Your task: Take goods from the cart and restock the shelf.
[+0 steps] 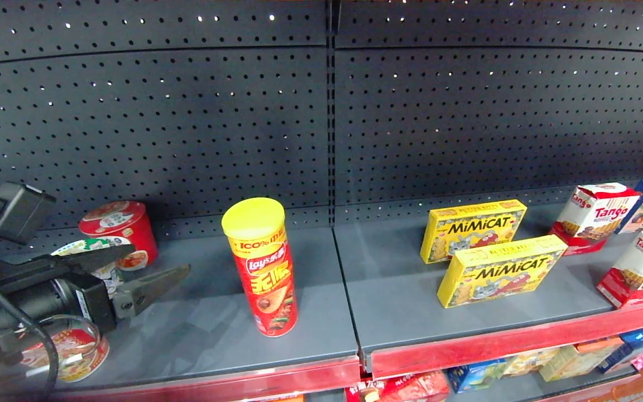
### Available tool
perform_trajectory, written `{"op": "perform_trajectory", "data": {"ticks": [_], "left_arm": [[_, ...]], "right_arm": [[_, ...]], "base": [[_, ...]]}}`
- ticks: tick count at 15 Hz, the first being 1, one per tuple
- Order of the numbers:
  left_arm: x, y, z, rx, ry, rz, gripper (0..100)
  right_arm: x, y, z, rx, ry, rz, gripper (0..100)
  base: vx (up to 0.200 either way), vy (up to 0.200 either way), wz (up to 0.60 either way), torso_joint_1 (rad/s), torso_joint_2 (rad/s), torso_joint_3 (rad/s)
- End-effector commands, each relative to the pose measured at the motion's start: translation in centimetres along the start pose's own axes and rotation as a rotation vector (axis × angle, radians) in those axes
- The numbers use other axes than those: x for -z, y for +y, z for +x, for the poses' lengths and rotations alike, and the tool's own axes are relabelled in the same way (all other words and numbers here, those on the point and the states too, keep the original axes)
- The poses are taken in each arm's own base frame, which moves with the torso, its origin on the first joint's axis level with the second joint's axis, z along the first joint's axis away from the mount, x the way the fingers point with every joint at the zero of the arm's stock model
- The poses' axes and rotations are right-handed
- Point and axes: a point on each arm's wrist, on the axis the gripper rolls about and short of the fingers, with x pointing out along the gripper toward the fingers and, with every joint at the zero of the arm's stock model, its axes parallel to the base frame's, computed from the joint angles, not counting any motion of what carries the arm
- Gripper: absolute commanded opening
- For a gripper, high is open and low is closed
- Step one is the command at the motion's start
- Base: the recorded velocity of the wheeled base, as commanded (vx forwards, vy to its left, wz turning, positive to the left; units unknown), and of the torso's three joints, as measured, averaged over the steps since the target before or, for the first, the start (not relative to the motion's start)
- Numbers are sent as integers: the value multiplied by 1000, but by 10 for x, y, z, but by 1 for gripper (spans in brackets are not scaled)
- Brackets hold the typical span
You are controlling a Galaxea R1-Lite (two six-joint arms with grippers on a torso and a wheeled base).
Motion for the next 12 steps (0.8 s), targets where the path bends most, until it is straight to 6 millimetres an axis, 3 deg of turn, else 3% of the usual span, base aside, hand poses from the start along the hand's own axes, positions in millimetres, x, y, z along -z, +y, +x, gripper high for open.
{"op": "perform_trajectory", "data": {"ticks": [1, 5, 8, 12], "left_arm": [[-2, 0, -2, 0, -13, 5, 100], [-2, 0, -2, -5, -13, 2, 100], [-3, 4, -3, -27, -20, 0, 100], [-5, 6, -3, -40, -26, -2, 100]], "right_arm": [[3, 30, 3, -38, -8, -75, 0], [5, 71, 8, -101, -37, -133, 0], [-10, 104, 22, -55, -58, -19, 0], [-10, 104, 40, 18, -62, 7, 0]], "base": [[0, 0, 0, 0, 0, 0], [0, 0, 0, 0, 0, 0], [0, 0, 0, 0, 0, 0], [0, 0, 0, 0, 0, 0]]}}
